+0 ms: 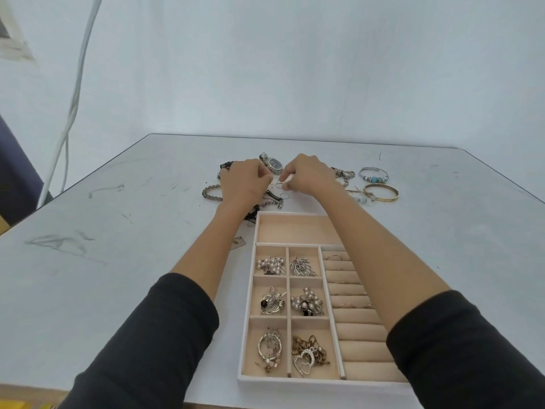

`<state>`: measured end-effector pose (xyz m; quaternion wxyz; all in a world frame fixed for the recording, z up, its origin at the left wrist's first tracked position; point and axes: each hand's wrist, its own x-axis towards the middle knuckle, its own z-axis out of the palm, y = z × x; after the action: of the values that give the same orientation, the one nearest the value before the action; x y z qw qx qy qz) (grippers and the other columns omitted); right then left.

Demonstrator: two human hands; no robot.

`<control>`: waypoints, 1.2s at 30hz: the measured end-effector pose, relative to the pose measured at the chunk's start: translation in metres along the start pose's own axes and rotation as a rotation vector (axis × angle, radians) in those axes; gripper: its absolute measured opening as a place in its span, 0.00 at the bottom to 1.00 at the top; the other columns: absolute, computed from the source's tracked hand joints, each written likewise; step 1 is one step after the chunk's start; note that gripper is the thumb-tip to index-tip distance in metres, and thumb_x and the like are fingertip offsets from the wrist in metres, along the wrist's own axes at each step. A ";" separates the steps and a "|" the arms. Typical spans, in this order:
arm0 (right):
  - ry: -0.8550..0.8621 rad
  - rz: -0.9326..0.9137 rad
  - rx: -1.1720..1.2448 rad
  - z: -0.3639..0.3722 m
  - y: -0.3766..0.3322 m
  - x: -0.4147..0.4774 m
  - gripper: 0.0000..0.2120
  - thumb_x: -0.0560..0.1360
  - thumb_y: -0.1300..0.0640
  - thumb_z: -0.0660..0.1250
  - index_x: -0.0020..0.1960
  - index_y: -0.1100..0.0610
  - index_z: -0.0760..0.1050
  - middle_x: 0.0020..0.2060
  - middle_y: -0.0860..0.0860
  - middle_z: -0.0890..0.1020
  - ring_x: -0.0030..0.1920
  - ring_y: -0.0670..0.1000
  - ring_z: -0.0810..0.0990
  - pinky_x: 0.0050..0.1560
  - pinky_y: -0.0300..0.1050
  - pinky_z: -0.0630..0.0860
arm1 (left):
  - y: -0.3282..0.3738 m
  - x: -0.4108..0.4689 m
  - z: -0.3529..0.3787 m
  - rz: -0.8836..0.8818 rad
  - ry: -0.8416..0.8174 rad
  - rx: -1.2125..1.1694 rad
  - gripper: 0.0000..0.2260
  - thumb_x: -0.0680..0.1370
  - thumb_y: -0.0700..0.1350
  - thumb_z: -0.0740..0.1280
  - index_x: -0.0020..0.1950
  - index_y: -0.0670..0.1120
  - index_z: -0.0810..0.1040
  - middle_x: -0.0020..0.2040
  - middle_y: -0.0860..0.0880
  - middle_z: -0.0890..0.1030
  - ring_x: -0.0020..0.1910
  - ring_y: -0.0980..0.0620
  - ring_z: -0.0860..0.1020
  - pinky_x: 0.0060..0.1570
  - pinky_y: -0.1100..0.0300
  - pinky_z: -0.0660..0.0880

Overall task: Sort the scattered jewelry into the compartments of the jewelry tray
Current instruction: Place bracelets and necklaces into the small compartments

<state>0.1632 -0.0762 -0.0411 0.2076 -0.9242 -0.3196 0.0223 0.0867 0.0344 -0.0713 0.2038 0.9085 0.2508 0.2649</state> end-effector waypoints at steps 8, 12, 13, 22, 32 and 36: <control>0.069 -0.026 -0.054 0.004 -0.003 0.006 0.07 0.70 0.54 0.73 0.48 0.49 0.81 0.53 0.51 0.81 0.54 0.55 0.79 0.45 0.44 0.68 | -0.008 -0.015 -0.016 -0.073 0.100 -0.337 0.02 0.72 0.50 0.68 0.41 0.54 0.78 0.39 0.58 0.80 0.42 0.54 0.77 0.57 0.46 0.73; 0.004 -0.013 -0.058 0.005 -0.003 0.007 0.06 0.71 0.56 0.72 0.48 0.49 0.81 0.48 0.51 0.80 0.51 0.54 0.79 0.44 0.44 0.68 | -0.015 -0.019 -0.020 -0.100 0.124 -0.431 0.03 0.72 0.51 0.69 0.42 0.53 0.80 0.38 0.57 0.80 0.38 0.55 0.75 0.54 0.47 0.75; -0.014 -0.009 -0.057 0.004 -0.004 0.008 0.06 0.71 0.57 0.72 0.48 0.50 0.81 0.47 0.51 0.80 0.50 0.54 0.78 0.44 0.44 0.68 | -0.016 -0.019 -0.021 -0.104 0.121 -0.437 0.03 0.72 0.51 0.69 0.41 0.53 0.79 0.38 0.57 0.80 0.38 0.56 0.75 0.54 0.47 0.75; -0.340 0.028 -0.069 -0.012 -0.010 0.008 0.11 0.70 0.59 0.67 0.35 0.58 0.66 0.29 0.52 0.73 0.27 0.52 0.66 0.30 0.40 0.62 | -0.015 -0.021 -0.022 -0.088 0.104 -0.431 0.02 0.72 0.49 0.69 0.41 0.52 0.79 0.38 0.57 0.79 0.36 0.55 0.74 0.50 0.50 0.76; -0.281 -0.029 -0.105 -0.006 -0.012 0.005 0.09 0.69 0.63 0.66 0.33 0.59 0.68 0.28 0.52 0.74 0.28 0.53 0.70 0.30 0.40 0.65 | -0.011 -0.024 -0.025 -0.066 0.093 -0.417 0.03 0.72 0.49 0.69 0.42 0.51 0.80 0.38 0.57 0.79 0.37 0.53 0.75 0.50 0.49 0.77; -0.150 -0.165 -0.190 -0.002 -0.011 0.003 0.05 0.72 0.65 0.66 0.44 0.58 0.73 0.44 0.55 0.78 0.44 0.57 0.77 0.40 0.46 0.73 | -0.009 -0.026 -0.027 -0.032 0.105 -0.395 0.01 0.72 0.48 0.69 0.41 0.52 0.79 0.35 0.58 0.77 0.36 0.55 0.74 0.47 0.53 0.75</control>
<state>0.1590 -0.0672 -0.0348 0.0959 -0.9060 -0.4099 0.0439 0.0489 0.0334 -0.0644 0.3689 0.8318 0.2186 0.3525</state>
